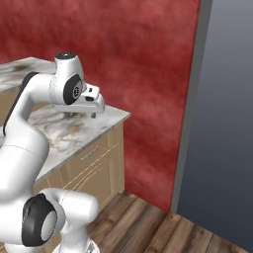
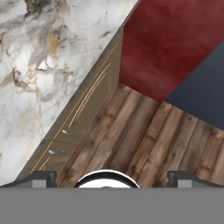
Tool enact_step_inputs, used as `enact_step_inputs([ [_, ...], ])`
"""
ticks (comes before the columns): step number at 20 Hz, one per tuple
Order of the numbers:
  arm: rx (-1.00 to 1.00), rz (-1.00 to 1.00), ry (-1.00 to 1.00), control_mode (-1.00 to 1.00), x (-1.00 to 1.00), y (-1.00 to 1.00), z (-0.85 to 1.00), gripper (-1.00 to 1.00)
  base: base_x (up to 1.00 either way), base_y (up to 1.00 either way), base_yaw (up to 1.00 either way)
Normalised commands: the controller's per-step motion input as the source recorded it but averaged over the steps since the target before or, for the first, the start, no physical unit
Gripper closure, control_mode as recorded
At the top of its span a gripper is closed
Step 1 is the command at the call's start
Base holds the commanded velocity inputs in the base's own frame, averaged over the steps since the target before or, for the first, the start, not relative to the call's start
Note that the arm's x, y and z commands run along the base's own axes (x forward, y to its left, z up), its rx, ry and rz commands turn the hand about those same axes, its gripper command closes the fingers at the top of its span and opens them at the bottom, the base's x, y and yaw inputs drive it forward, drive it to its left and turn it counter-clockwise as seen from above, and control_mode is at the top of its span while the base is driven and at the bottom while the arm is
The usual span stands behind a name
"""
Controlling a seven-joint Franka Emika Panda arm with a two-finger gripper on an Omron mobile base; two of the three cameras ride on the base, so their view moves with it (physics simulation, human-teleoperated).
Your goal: Take a straw from the drawer in front and place it inside the glass cup on the dining counter.
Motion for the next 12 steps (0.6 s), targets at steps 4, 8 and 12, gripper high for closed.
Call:
enact_step_inputs([
  [4, 0.0, 0.0, 0.0, 1.0, 0.0, 0.0, 0.0, -1.0, 0.0, 0.0, 0.0],
  [8, 0.01, 0.0, 0.0, -1.0, 0.0, 0.0, -0.11, -1.0, 0.0, 0.0, 0.0],
  [12, 0.04, 0.0, -0.09, -1.0, 0.01, 0.0, -0.32, -1.0, 0.0, 0.0, 0.0],
])
